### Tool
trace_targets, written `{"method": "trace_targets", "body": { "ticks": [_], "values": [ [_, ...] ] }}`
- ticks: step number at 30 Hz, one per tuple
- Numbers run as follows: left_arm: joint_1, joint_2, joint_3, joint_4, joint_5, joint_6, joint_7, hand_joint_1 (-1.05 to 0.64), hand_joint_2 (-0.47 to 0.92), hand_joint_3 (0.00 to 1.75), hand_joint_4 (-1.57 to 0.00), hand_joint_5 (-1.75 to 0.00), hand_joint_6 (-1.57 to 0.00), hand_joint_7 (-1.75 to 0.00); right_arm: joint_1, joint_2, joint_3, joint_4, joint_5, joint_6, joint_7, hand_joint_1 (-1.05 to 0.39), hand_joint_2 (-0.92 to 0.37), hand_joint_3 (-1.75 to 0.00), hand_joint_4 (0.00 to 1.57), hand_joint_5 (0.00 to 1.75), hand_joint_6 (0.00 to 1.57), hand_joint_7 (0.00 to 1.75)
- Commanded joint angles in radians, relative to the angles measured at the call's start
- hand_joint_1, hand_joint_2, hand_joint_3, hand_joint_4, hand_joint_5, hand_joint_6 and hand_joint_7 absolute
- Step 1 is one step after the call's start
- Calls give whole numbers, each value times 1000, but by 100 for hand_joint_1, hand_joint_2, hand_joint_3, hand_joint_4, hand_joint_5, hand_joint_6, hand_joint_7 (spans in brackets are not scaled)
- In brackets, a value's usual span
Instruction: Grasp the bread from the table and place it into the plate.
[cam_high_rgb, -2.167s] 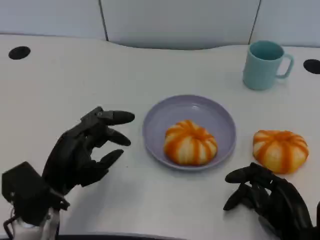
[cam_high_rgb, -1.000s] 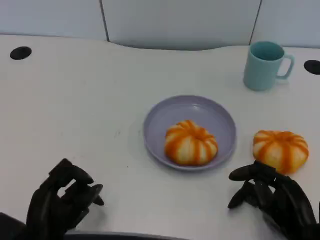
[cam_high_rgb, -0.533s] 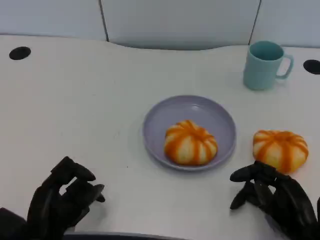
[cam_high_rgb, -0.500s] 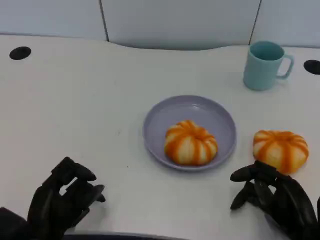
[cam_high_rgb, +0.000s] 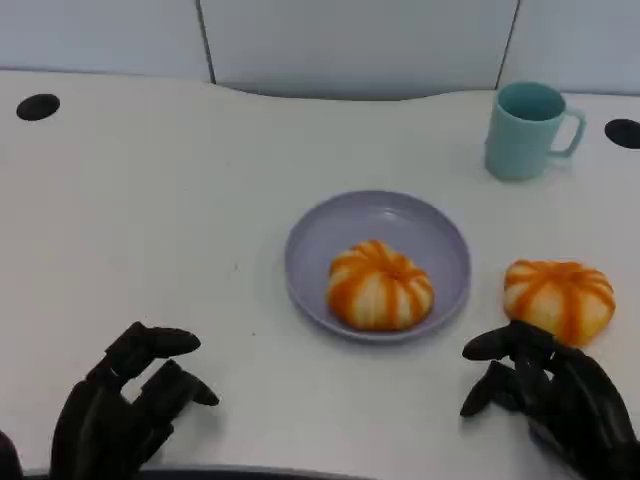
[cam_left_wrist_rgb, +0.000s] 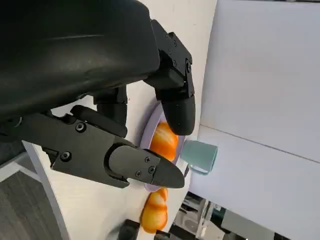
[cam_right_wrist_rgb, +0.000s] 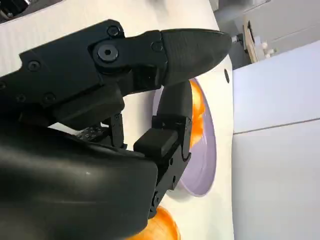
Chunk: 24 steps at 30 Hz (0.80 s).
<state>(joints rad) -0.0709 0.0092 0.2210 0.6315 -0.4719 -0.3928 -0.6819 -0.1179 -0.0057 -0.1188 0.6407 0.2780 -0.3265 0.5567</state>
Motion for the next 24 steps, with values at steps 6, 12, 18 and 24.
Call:
{"method": "trace_targets", "body": {
  "ticks": [6, 12, 18, 24],
  "values": [
    [-15, 8, 21, 19, 8, -3, -5, -59, 92, 6, -38, -165, -43, -111, 1, -11, -13, 17, 16, 15, 20, -44, -92, -35, 67, 146, 68, 101],
    [-20, 5, 27, 28, 8, -11, -12, -58, 92, 7, -38, -167, -43, -113, -5, -12, -17, 31, 24, 5, 35, -42, -92, -36, 68, 147, 69, 100],
    [-20, 1, 32, 26, 7, -11, -15, -58, 92, 7, -38, -168, -43, -112, 3, -11, -11, 8, 8, 23, 4, -41, -92, -36, 69, 147, 70, 99],
    [-19, 3, 29, 21, 22, -12, -1, -59, 92, 7, -38, -169, -43, -114, 5, -10, -10, 10, 10, 20, 3, -42, -92, -33, 68, 148, 69, 99]
  ]
}}
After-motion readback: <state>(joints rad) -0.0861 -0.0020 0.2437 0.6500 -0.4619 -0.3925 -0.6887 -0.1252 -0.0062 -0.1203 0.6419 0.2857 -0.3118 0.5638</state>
